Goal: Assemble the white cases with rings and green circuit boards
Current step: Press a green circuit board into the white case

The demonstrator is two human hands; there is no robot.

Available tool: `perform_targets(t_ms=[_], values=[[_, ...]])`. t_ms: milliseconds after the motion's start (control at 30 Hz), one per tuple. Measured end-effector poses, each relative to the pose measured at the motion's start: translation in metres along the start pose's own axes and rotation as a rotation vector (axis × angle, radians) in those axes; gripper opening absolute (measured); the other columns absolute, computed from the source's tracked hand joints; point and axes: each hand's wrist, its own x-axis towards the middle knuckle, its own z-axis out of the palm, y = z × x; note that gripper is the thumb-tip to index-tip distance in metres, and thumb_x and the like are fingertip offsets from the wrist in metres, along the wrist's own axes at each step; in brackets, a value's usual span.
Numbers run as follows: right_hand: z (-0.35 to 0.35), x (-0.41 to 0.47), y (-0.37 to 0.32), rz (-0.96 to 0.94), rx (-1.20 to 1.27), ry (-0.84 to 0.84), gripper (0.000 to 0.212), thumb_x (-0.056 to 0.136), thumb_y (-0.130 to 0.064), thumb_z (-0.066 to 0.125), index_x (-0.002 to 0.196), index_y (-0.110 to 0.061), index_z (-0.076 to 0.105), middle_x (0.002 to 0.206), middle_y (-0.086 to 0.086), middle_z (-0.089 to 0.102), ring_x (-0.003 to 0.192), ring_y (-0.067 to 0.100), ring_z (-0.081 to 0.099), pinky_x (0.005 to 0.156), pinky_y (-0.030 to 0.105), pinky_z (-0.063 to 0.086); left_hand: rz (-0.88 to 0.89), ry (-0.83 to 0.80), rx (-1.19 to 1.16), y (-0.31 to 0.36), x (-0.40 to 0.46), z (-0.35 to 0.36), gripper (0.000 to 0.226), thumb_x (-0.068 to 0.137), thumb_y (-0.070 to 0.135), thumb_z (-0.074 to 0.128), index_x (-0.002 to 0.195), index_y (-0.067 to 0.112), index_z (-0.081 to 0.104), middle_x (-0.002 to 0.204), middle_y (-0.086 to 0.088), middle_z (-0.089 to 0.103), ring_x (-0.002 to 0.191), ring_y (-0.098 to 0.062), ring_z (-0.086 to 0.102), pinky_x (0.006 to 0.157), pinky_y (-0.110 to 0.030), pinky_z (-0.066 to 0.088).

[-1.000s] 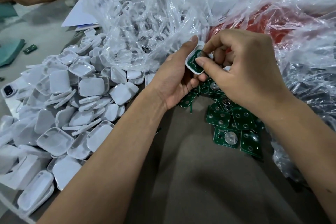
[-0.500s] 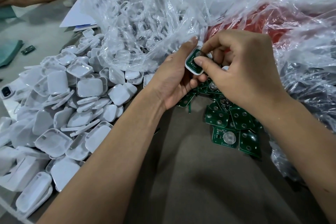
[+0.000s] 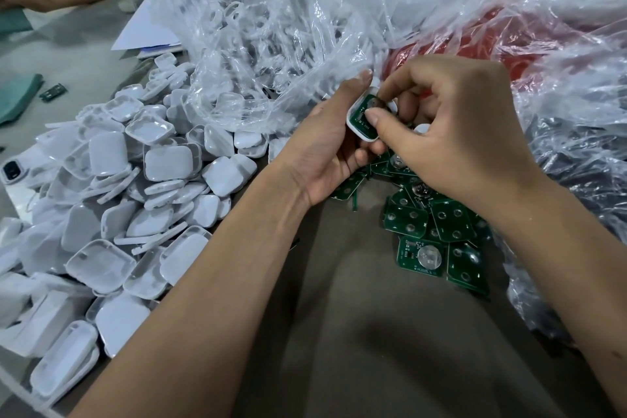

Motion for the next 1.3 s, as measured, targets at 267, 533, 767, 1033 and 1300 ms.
perform_targets(t_ms=[267,533,767,1033,1300], values=[[0.000,0.001,-0.001,0.014,-0.009,0.022,0.013,0.087,-0.021,0.079,0.088,-0.010,0.075,0.066,-0.001,0.062,0.061,0.008,0.058,0.062,0.020,0.051,0.020,0.018,0.028,-0.002,0.001,0.001,0.037,0.102,0.044,0.056,0.082,0.015,0.068,0.065,-0.002,0.062,0.046,-0.010,0.056,0.035,-0.014,0.041],[0.003,0.000,0.002,0.014,-0.031,0.015,0.014,0.089,-0.021,0.079,0.093,-0.008,0.075,0.071,0.002,0.062,0.061,0.008,0.054,0.060,0.019,0.044,0.034,0.013,0.018,-0.003,0.004,-0.001,0.038,0.103,0.044,0.056,0.082,0.014,0.068,0.067,-0.004,0.062,0.048,-0.010,0.058,0.037,-0.015,0.043],[0.002,0.001,0.001,0.012,0.001,0.046,0.014,0.094,-0.023,0.075,0.099,-0.009,0.072,0.082,0.005,0.066,0.068,0.017,0.063,0.065,0.036,0.056,0.007,-0.008,-0.056,-0.001,0.005,-0.005,0.038,0.103,0.045,0.054,0.098,0.010,0.066,0.070,-0.003,0.066,0.049,-0.009,0.060,0.038,-0.014,0.045],[-0.006,0.004,0.000,0.030,0.035,0.214,0.024,0.101,-0.024,0.066,0.109,-0.002,0.071,0.091,0.004,0.065,0.071,0.013,0.057,0.066,0.025,0.047,0.071,-0.080,-0.154,0.001,0.003,-0.006,0.040,0.105,0.044,0.051,0.097,0.011,0.073,0.082,-0.009,0.073,0.058,-0.013,0.065,0.049,-0.016,0.054],[-0.011,0.011,0.013,0.207,0.276,0.228,0.017,0.104,-0.031,0.062,0.109,-0.015,0.066,0.100,0.004,0.072,0.084,0.014,0.066,0.074,0.028,0.053,0.089,-0.210,-0.301,0.004,0.001,-0.010,0.044,0.109,0.038,0.039,0.122,0.004,0.064,0.092,-0.013,0.071,0.068,-0.018,0.067,0.061,-0.021,0.060]])
